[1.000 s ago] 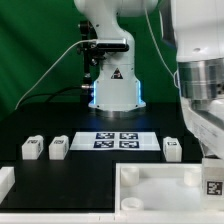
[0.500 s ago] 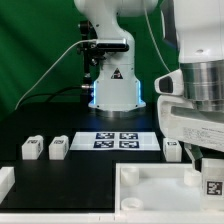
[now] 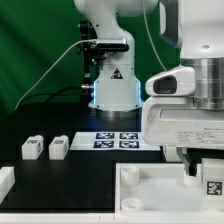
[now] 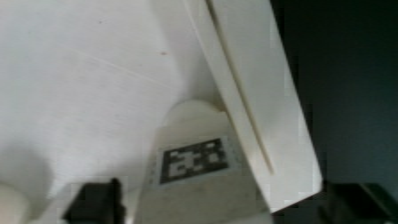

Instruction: Assemble one leg

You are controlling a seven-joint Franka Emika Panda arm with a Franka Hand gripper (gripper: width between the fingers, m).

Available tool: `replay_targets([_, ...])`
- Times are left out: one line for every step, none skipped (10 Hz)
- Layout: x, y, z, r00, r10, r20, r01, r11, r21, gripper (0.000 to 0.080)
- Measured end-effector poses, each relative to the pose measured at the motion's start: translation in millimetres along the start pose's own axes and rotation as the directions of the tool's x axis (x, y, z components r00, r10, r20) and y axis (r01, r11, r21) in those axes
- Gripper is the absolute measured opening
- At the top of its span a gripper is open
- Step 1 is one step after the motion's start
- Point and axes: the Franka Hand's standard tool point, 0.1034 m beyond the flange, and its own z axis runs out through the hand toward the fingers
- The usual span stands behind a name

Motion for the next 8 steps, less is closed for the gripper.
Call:
replay_targets([-0.9,-1.5,0.1,0.996,0.092,0.004,-0.092,0.996,0.008,0.0362])
replay_targets([-1.5,-2.1,0.5,0.969,0.246,0.009,-0.246,0.969,0.011,0.0294])
replay_targets([-1.3,-1.8,0.4,0.965,0.263,0.010,-0.263,0.965,0.011,0.0294])
replay_targets([-1.5,-2.2,0.6,0.921,0.389,0.016,-0.389,0.921,0.014,0.0294])
replay_targets([-1.5,-2.3,0.6,0.883,0.469,0.017,-0.469,0.883,0.013,0.0294])
replay_targets([-1.4,-2.2,0.5,0.865,0.502,0.018,-0.502,0.865,0.013,0.0294])
replay_targets([0.9,-3.1,0.0,0.734,0.678,0.036,-0.679,0.734,0.012,0.0294])
replay_targets([3.1,-3.9,0.9,0.567,0.821,0.060,-0.823,0.568,-0.004,0.0294])
